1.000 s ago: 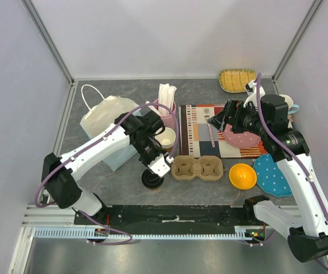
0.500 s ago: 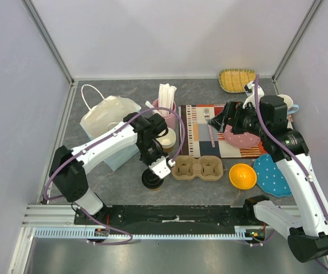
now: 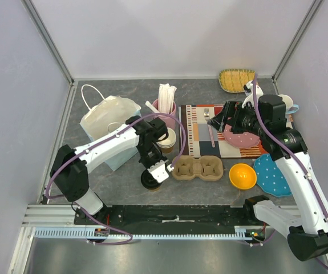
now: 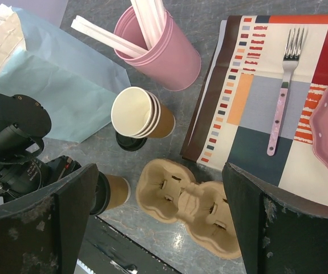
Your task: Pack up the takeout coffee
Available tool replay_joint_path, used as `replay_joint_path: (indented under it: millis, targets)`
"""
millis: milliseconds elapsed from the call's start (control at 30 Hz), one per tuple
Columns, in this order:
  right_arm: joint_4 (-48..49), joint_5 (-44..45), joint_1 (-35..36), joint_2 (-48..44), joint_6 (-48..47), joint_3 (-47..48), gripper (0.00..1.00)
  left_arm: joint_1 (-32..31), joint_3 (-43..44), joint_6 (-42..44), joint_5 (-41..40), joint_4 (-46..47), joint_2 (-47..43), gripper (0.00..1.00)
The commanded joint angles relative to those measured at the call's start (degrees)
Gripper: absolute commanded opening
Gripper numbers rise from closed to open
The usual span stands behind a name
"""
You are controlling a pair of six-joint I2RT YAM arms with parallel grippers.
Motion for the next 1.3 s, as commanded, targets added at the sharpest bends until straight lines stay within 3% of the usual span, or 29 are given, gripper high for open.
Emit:
replay_joint_path:
  millis: [0, 333, 567, 633, 1100, 1267]
  targets:
    - [0.05, 0.94, 0.04, 0.07, -0.88, 0.90, 0.98, -0.60, -0.52, 2.98, -0.03, 0.36, 0.65, 0.21]
    - [0.05, 0.85, 0.04, 0.60, -1.06, 0.82, 0.98, -1.13, -1.83, 3.24, -1.88, 1.06, 0.74, 0.21]
    - [0.14, 0.85, 0.04, 0.69, -1.14, 1.08, 0.98, -1.04, 0.00, 0.52, -1.70, -0.60, 0.13, 0.02]
    - [0.14, 0.85, -0.05, 0.77, -1.14, 1.17, 0.98, -1.04, 0.19, -0.36, -2.05, -1.13, -0.40, 0.02]
    - [1.28, -1.08, 0.04, 3.58, -0.70, 3.01, 0.98, -0.17, 3.35, -28.47, -0.30, 0.27, -7.25, 0.02]
    - [1.54, -1.17, 0.04, 4.11, -0.79, 3.80, 0.99, 0.27, 12.11, -40.25, 0.67, -2.71, -9.54, 0.02]
